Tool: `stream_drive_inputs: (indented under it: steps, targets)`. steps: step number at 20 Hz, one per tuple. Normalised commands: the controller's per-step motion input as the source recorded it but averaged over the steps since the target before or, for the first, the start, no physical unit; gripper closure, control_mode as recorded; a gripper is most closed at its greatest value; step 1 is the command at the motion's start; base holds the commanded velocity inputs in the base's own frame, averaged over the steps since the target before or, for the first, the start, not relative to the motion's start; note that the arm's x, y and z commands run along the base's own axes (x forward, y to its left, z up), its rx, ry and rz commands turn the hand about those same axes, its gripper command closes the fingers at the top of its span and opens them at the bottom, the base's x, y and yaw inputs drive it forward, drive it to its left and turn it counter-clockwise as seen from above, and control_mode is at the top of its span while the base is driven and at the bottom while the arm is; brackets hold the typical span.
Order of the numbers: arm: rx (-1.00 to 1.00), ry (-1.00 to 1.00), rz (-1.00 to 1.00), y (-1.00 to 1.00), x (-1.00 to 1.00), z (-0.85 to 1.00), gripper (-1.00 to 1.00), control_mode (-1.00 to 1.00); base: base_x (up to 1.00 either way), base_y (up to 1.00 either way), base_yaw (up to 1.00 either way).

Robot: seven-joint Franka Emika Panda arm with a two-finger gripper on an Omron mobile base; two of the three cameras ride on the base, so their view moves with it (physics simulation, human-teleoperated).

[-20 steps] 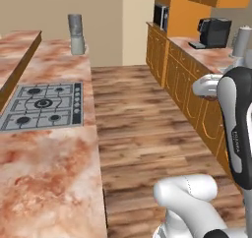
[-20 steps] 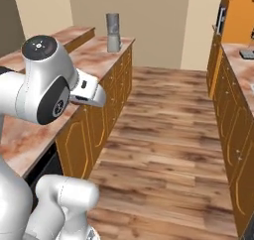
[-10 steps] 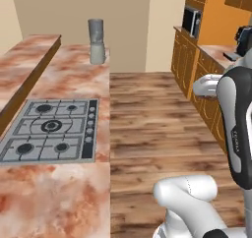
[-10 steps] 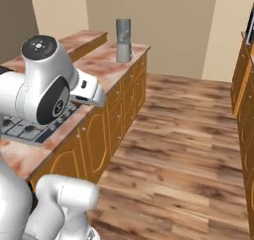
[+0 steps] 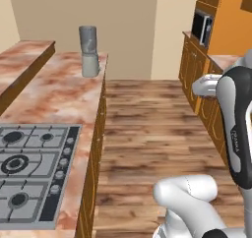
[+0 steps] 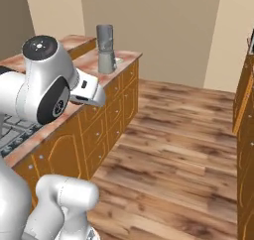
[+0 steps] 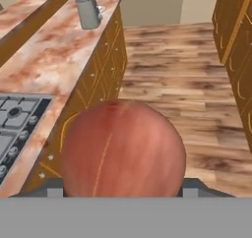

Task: Grab the lemon and onion from the fridge, place them in the blender, close the lid, and turn on the blender to create a marinade.

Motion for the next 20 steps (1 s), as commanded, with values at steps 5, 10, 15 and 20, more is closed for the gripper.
stream_drive_inputs:
  steps: [5, 10, 15, 20]
  targets:
    - [0.0, 0.0, 0.0, 0.0, 0.0, 0.0, 1.0, 1.0, 1.0, -0.52, 0.15]
    - [0.0, 0.0, 0.0, 0.0, 0.0, 0.0, 1.0, 1.0, 1.0, -0.48, 0.21]
    - [0.0, 0.0, 0.0, 0.0, 0.0, 0.0, 1.0, 1.0, 1.0, -0.53, 0.24]
    - [0.0, 0.0, 0.0, 0.0, 0.0, 0.0, 1.0, 1.0, 1.0, -0.6, 0.26]
